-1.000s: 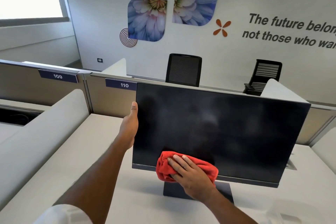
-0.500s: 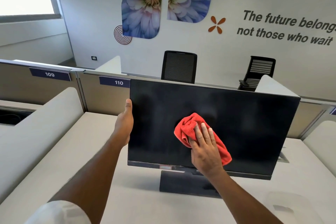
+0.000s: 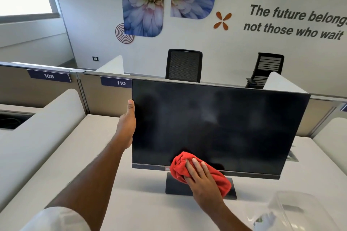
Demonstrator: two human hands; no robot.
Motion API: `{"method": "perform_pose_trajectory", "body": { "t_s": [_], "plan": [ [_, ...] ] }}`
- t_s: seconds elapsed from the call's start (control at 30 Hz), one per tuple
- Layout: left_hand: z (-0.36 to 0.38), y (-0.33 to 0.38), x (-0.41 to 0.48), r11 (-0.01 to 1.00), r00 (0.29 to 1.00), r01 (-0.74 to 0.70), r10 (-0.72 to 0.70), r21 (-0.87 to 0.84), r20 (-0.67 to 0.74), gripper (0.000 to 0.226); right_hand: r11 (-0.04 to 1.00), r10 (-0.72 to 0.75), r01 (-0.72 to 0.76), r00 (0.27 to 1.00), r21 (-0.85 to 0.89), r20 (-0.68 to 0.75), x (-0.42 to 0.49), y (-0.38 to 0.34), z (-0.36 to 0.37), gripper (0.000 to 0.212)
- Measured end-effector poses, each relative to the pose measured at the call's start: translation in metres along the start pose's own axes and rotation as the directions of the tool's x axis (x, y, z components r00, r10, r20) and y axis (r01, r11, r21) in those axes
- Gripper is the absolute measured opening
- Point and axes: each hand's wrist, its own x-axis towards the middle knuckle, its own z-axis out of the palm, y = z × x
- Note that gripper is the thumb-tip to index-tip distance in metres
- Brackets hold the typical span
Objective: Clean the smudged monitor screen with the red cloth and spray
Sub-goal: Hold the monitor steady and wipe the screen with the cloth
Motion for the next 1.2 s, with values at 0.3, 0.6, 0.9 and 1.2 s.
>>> {"method": "perform_pose_trajectory", "body": {
  "t_s": [0.3,0.6,0.9,1.2],
  "plan": [
    [0.005,-0.003,0.001,1.000,0.999,0.004,-0.004,0.000,-0.040,0.101,0.953,0.304,-0.301,0.951,0.042,-0.060,-0.009,0.025,-0.017,0.075],
    [0.002,-0.007,0.005,0.999,1.000,0.008,-0.009,-0.051,-0.013,0.097,0.973,0.216,-0.216,0.976,0.086,0.004,-0.014,-0.007,0.001,0.088],
    [-0.014,-0.025,0.001,0.998,0.982,0.053,-0.055,0.015,0.178,0.098,0.987,-0.158,0.158,0.984,-0.008,-0.079,0.051,-0.039,-0.033,0.066],
    [-0.026,-0.043,0.005,0.981,0.980,0.029,-0.066,0.191,0.188,0.100,0.883,-0.435,0.439,0.898,-0.165,0.060,0.114,-0.101,-0.046,0.050]
  ]
}}
